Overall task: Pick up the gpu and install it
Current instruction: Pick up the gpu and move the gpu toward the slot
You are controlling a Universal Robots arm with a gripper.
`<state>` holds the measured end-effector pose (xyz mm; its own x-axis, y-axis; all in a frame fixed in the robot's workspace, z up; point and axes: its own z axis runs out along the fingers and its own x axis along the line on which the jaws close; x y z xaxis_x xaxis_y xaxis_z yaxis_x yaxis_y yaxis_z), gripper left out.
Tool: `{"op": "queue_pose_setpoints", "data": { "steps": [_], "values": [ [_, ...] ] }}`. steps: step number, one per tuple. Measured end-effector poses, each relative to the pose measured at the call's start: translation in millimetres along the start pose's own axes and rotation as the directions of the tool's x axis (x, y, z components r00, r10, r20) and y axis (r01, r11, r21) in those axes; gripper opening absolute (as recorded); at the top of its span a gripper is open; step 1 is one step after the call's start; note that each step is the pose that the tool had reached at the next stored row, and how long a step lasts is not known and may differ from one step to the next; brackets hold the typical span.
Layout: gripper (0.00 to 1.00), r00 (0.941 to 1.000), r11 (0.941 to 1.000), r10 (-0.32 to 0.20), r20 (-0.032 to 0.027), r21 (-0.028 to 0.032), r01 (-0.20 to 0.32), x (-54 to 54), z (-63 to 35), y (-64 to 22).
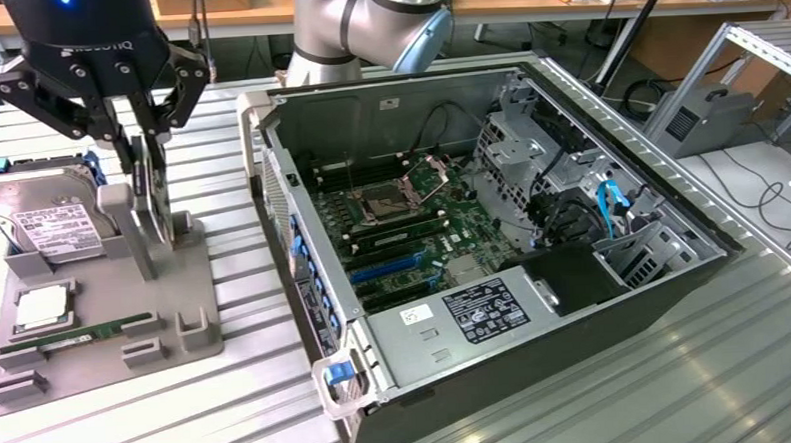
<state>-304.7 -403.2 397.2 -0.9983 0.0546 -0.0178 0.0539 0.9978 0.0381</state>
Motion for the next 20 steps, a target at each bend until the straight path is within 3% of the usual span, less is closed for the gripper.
{"op": "queue_pose_setpoints", "data": {
  "steps": [20],
  "values": [
    [0.27, 1.0, 1.0, 0.0, -0.0001, -0.0034, 0.0, -0.3, -17.9, 0.7]
  ]
}}
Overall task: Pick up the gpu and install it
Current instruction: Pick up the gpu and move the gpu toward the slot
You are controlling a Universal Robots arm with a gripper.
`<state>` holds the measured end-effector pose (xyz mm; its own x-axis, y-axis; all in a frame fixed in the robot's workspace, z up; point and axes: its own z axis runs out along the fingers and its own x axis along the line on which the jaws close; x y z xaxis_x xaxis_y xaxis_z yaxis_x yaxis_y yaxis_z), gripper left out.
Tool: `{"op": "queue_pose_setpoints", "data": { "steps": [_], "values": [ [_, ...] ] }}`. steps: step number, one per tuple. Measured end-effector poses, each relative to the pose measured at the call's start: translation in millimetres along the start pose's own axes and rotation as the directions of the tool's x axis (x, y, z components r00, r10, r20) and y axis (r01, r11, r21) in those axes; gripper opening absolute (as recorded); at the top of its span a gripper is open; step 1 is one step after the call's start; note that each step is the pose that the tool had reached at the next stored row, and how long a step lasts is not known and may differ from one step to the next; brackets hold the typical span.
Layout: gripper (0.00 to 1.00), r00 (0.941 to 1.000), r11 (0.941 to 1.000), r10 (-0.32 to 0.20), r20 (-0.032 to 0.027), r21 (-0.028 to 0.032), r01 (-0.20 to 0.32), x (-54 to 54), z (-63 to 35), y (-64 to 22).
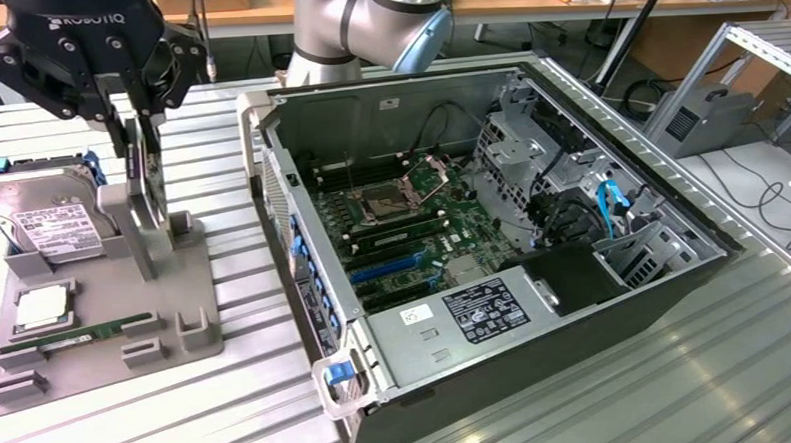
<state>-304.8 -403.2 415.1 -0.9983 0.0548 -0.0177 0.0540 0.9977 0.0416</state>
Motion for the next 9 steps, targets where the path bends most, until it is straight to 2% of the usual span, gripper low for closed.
{"op": "queue_pose_setpoints", "data": {
  "steps": [9],
  "values": [
    [0.27, 1.0, 1.0, 0.0, -0.0002, -0.0018, 0.0, -0.2, -7.5, 0.3]
  ]
}}
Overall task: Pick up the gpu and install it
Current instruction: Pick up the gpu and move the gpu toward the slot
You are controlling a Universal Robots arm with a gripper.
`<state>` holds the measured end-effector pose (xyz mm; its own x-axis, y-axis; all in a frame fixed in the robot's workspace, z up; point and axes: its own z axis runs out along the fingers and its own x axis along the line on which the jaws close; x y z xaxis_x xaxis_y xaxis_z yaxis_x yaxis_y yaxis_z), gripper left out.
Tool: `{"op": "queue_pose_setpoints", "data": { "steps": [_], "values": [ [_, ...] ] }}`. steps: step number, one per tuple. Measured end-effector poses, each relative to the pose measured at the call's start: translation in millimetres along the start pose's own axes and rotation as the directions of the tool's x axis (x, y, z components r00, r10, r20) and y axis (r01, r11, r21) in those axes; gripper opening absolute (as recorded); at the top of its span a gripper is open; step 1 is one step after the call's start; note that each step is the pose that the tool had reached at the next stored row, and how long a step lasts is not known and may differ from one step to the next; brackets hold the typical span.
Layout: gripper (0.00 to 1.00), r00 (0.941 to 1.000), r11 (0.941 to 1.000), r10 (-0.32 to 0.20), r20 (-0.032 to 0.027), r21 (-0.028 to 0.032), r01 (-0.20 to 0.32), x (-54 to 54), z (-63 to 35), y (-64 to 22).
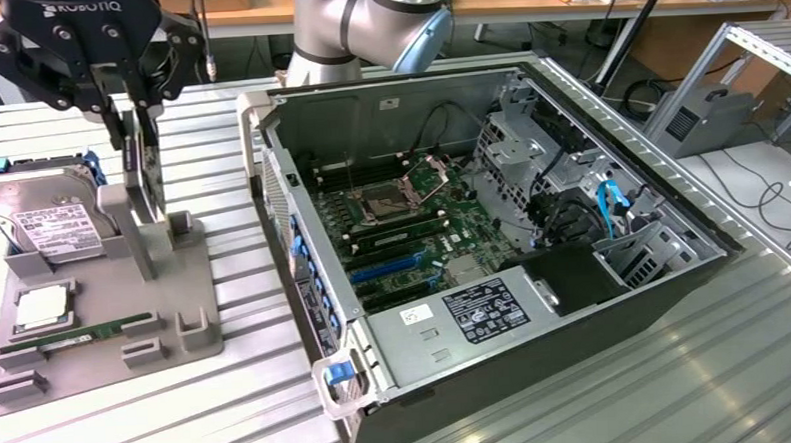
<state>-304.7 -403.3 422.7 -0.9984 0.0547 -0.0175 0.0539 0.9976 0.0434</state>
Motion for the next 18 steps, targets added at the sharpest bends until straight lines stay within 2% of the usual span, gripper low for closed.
{"op": "queue_pose_setpoints", "data": {
  "steps": [18],
  "values": [
    [0.27, 1.0, 1.0, 0.0, -0.0001, -0.0023, 0.0, -0.2, -16.0, 0.7]
  ]
}}
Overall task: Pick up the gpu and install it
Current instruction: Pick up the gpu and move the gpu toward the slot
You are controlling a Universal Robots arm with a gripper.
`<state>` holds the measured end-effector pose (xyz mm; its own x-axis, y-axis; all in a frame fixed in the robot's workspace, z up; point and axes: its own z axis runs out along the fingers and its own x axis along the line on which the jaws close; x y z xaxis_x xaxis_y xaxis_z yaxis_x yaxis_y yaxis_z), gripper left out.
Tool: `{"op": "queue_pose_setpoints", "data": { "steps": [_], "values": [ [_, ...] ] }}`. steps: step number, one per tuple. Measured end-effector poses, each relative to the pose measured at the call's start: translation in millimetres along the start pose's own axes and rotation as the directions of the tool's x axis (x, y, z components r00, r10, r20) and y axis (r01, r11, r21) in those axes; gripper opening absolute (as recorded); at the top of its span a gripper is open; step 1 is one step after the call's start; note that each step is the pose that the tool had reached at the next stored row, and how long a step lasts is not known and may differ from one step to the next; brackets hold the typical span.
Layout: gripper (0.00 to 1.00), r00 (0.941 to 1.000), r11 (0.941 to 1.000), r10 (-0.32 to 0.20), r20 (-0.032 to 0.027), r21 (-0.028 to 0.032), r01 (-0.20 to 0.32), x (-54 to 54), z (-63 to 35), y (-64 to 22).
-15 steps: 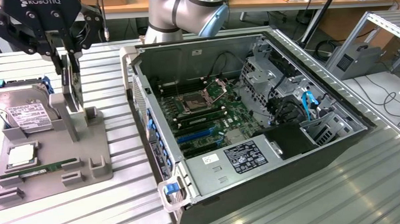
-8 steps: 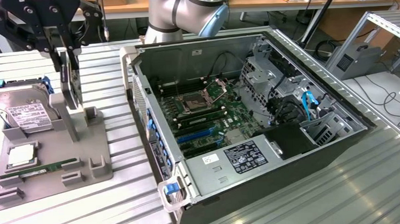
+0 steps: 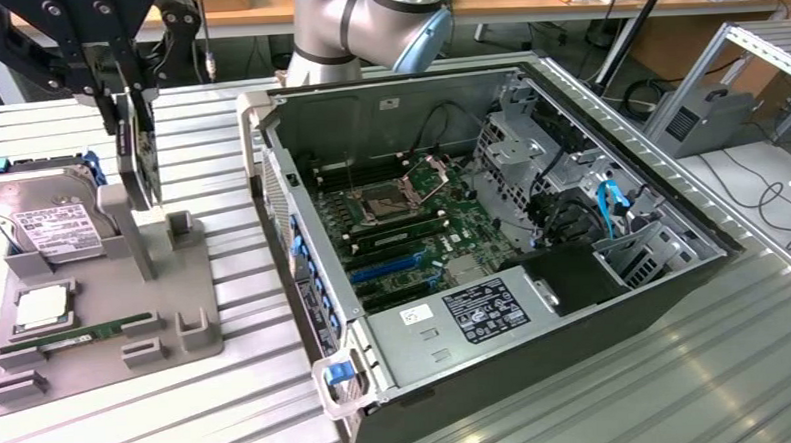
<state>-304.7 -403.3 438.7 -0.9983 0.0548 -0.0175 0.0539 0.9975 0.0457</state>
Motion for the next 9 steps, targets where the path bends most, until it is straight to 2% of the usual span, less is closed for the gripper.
{"op": "queue_pose_setpoints", "data": {
  "steps": [9],
  "values": [
    [0.27, 1.0, 1.0, 0.0, -0.0001, -0.0015, 0.0, -0.2, -9.4, 0.4]
  ]
}}
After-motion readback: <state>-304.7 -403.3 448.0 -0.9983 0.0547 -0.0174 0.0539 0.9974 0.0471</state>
